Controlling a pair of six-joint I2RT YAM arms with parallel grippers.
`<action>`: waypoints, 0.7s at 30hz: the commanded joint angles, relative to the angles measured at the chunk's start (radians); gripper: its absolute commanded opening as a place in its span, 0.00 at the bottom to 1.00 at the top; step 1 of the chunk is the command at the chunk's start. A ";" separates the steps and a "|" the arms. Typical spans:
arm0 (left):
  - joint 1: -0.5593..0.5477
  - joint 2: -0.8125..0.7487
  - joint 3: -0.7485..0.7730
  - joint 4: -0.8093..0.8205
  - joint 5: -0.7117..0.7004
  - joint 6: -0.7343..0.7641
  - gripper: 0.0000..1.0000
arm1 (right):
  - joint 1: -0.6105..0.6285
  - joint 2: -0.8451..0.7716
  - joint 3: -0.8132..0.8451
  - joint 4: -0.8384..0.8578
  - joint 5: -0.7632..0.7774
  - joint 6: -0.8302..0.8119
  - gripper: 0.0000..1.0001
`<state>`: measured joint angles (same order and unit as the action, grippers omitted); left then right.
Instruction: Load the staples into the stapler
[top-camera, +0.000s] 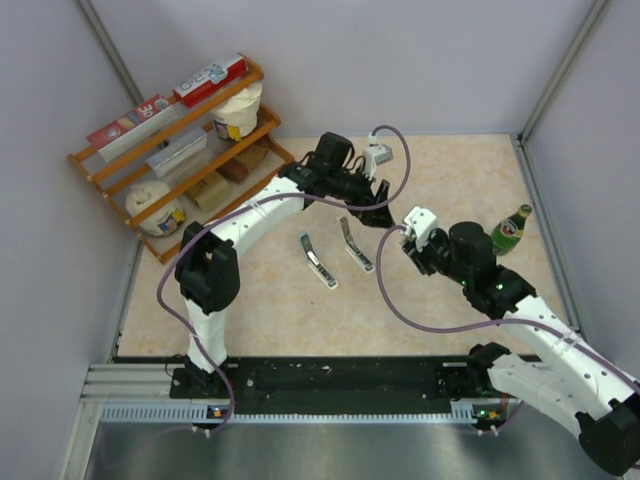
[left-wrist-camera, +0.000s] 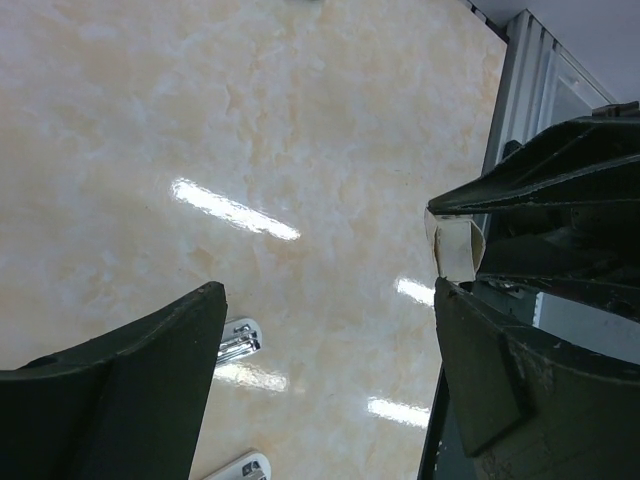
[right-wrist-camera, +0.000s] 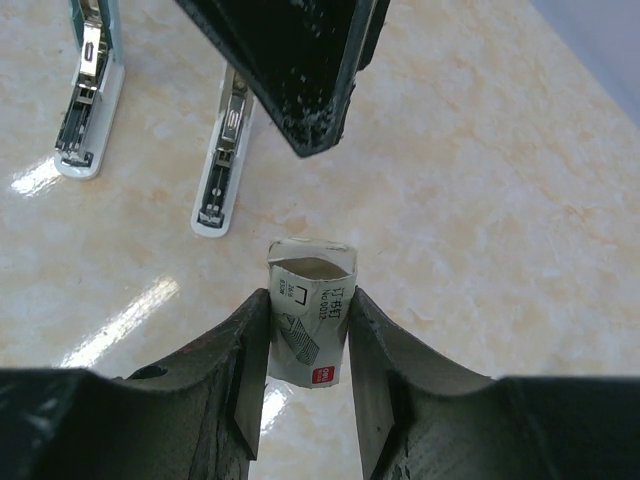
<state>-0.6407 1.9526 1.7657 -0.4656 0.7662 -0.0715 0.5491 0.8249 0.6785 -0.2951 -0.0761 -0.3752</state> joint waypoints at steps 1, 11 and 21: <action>-0.028 0.008 0.047 -0.010 -0.002 0.025 0.88 | -0.006 -0.013 -0.010 0.056 -0.016 -0.004 0.35; -0.056 0.032 0.055 -0.019 0.008 0.036 0.88 | -0.005 -0.017 -0.013 0.060 -0.031 0.002 0.35; -0.073 0.068 0.083 -0.044 0.001 0.053 0.88 | -0.005 -0.021 -0.014 0.062 -0.050 0.004 0.36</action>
<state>-0.7006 2.0121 1.8015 -0.5034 0.7650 -0.0418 0.5488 0.8238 0.6670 -0.2752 -0.1078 -0.3744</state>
